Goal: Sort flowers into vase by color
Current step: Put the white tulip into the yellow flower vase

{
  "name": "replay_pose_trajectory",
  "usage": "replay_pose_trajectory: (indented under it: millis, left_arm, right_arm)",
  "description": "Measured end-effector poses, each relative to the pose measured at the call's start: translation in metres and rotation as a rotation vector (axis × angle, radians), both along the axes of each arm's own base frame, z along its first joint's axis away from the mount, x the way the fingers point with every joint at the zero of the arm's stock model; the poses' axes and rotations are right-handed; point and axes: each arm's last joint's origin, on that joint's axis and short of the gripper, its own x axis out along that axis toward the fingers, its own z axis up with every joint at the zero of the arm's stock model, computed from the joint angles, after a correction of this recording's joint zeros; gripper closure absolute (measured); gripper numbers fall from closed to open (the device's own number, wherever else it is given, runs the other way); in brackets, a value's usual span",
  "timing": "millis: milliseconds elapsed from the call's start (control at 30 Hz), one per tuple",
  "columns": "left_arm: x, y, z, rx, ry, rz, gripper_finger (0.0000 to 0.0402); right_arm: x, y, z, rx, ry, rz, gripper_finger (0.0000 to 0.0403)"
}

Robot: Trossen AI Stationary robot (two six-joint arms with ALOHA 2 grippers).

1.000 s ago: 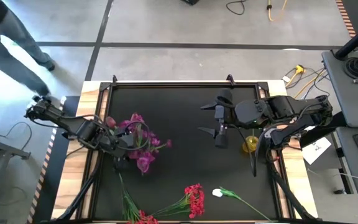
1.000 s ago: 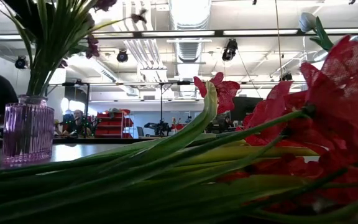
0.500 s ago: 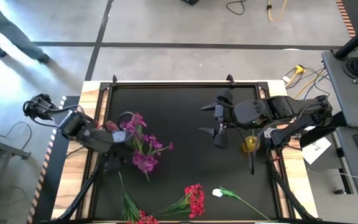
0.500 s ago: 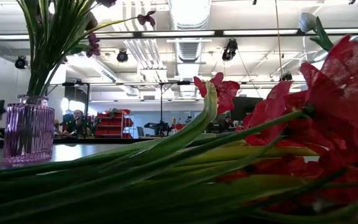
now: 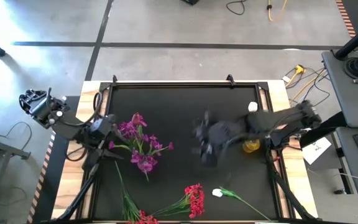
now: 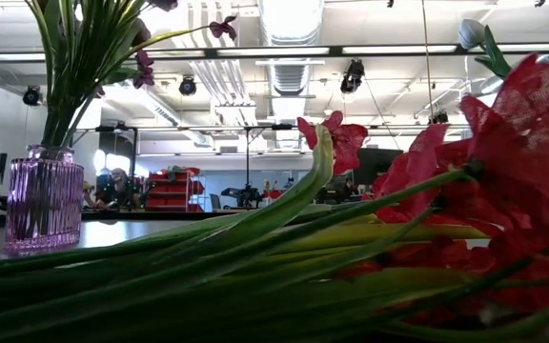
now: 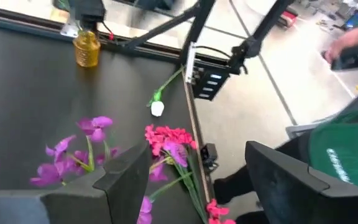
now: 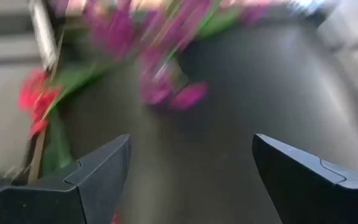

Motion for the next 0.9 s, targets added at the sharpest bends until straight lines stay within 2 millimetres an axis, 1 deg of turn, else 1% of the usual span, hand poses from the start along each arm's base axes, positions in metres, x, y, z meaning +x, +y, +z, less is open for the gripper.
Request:
replay_pose_trajectory:
  millis: [100,200,267,333,433,500,533,633,700,767,900]
  left_arm:
    - [-0.001,-0.002,-0.002,0.014,0.006,-0.003,0.0154]
    - [0.0,-0.005,-0.008,0.034,0.025,-0.019,0.0154]
    - [0.001,-0.007,-0.013,0.064,0.038,-0.035,0.0154]
    - [0.002,-0.008,-0.018,0.101,0.042,-0.052,0.0154]
    - [0.004,-0.009,-0.02,0.131,0.042,-0.067,0.0154]
    - [0.004,-0.009,-0.02,0.139,0.04,-0.072,0.0154]
    - [0.003,-0.009,-0.019,0.139,0.039,-0.075,0.0154]
    - [-0.002,-0.01,-0.017,0.118,0.029,-0.089,0.0154]
    - [-0.003,-0.012,-0.015,0.093,0.014,-0.096,0.0154]
    - [-0.001,-0.018,-0.013,0.069,-0.012,-0.11,0.0154]
    - [0.002,-0.033,-0.016,0.058,-0.001,-0.151,0.0154]
  right_arm:
    - [0.009,0.029,-0.031,0.094,0.156,0.004,0.0079]
    - [0.008,0.058,-0.056,0.195,0.306,-0.044,0.0079]
    - [0.001,0.077,-0.074,0.263,0.441,-0.135,0.0079]
    - [-0.006,0.097,-0.094,0.323,0.612,-0.209,0.0079]
    - [-0.023,0.127,-0.118,0.367,0.852,-0.287,0.0079]
    - [-0.032,0.144,-0.128,0.385,0.928,-0.32,0.0079]
    - [-0.034,0.15,-0.131,0.388,0.939,-0.327,0.0079]
    - [-0.043,0.16,-0.141,0.369,0.95,-0.364,0.0079]
    - [-0.051,0.161,-0.153,0.328,0.973,-0.38,0.0079]
    - [-0.057,0.158,-0.171,0.289,1.002,-0.388,0.0079]
    - [-0.061,0.153,-0.211,0.309,0.989,-0.364,0.0079]
